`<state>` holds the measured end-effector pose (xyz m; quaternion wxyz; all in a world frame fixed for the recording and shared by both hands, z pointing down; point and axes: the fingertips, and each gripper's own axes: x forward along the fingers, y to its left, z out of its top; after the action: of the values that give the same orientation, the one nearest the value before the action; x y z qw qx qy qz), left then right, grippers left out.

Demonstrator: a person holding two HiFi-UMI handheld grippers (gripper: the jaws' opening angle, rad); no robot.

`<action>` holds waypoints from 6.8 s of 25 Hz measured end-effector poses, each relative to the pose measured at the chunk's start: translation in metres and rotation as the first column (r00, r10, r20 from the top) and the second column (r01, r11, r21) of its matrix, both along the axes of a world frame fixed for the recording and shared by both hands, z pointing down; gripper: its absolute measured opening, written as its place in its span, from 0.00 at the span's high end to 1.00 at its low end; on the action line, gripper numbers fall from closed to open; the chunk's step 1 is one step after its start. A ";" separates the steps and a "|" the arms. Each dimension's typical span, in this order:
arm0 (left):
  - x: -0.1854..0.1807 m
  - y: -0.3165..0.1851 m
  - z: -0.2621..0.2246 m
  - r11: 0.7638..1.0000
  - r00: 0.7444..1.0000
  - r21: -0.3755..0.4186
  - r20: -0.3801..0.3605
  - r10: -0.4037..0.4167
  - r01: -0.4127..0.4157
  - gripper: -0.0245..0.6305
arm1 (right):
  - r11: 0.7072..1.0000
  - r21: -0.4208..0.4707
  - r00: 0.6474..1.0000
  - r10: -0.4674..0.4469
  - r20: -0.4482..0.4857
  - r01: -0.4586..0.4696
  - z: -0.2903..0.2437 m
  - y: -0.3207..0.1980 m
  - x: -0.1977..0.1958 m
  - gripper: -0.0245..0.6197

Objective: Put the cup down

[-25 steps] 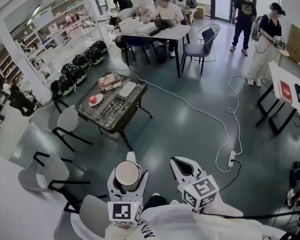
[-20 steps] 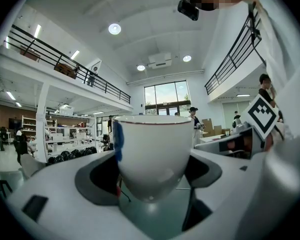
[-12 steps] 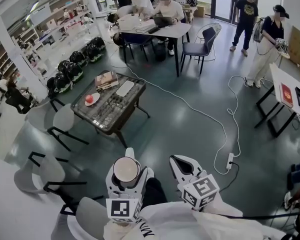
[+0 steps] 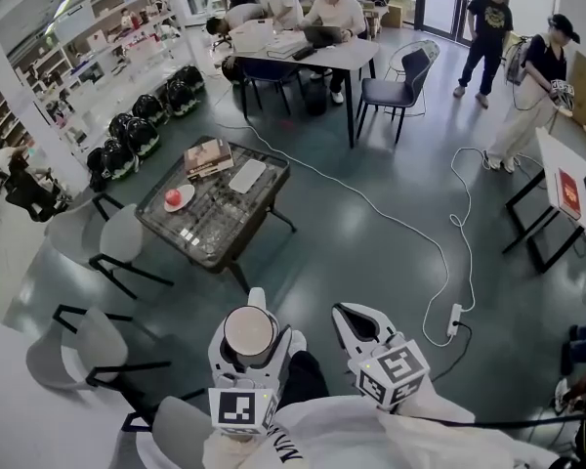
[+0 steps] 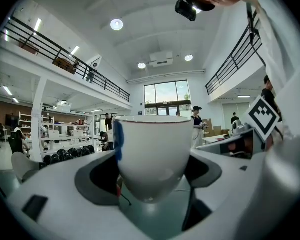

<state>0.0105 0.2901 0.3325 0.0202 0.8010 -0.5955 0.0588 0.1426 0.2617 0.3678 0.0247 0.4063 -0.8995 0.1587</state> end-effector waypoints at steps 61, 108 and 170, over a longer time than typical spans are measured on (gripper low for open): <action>-0.185 -0.370 0.022 0.998 0.999 -0.056 -0.040 0.021 -0.023 0.37 | 1.000 -0.029 0.997 0.002 -0.080 -0.004 0.012 -0.372 -0.195 0.95; -0.219 -0.647 0.181 0.977 0.998 -0.210 -0.057 -0.041 0.028 0.37 | 0.991 -0.133 0.991 -0.026 -0.132 0.008 0.126 -0.642 -0.215 0.95; -0.206 -0.779 0.409 0.930 0.994 -0.353 -0.002 -0.106 0.098 0.37 | 0.960 -0.281 0.985 -0.037 -0.166 -0.012 0.319 -0.750 -0.229 0.95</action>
<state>-0.1952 -0.4886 0.7414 0.1729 0.7528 -0.6159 0.1549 -0.0861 -0.4884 0.6865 0.1594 0.4050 -0.8651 0.2494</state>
